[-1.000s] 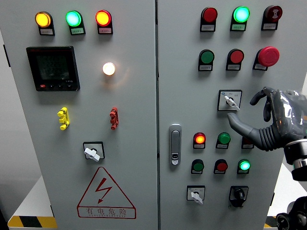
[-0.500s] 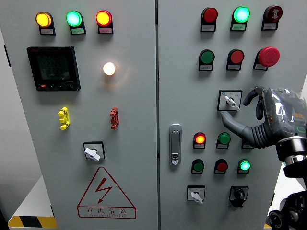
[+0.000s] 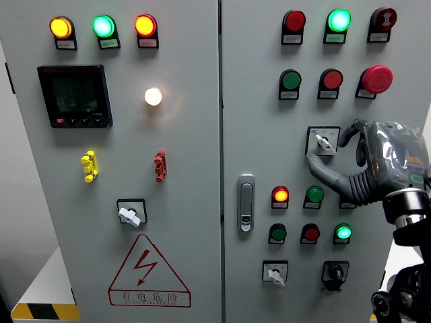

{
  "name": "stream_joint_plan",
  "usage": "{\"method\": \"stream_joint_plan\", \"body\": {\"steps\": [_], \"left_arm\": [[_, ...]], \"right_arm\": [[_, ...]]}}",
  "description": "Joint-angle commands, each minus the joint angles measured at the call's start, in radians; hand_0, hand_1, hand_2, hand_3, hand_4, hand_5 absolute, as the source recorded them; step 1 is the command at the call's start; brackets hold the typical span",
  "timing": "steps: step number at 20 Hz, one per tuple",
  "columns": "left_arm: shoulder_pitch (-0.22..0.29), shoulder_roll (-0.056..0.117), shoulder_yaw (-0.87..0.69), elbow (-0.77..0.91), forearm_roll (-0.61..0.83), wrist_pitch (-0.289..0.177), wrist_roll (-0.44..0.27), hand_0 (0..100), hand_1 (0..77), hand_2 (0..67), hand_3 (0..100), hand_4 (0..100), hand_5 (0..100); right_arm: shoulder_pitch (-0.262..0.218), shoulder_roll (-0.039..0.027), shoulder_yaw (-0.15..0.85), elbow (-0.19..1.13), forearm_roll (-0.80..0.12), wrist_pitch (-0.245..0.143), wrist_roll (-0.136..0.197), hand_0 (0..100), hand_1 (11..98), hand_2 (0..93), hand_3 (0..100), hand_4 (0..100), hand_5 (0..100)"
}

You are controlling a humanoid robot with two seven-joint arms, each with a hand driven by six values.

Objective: Rotate and turn off gray switch
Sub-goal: 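Twist the white switch knob with the right hand to the off position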

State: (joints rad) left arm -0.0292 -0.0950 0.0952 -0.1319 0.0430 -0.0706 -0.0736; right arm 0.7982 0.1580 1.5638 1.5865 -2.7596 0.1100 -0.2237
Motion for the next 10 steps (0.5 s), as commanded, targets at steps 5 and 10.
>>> {"method": "stream_joint_plan", "body": {"steps": [5, 10], "left_arm": [[0.0, 0.0, -0.002, 0.0, 0.0, 0.0, 0.0, 88, 0.0, 13.3, 19, 8, 11], [0.0, 0.0, 0.0, 0.0, 0.0, 0.0, 0.0, 88, 0.0, 13.3, 19, 8, 11]], "right_arm": [[0.019, 0.0, -0.004, -0.036, 0.0, -0.013, -0.009, 0, 34.2, 63.6, 99, 100, 100], [0.019, 0.0, -0.016, -0.042, 0.0, -0.049, -0.022, 0, 33.8, 66.4, 100, 100, 100]]}}
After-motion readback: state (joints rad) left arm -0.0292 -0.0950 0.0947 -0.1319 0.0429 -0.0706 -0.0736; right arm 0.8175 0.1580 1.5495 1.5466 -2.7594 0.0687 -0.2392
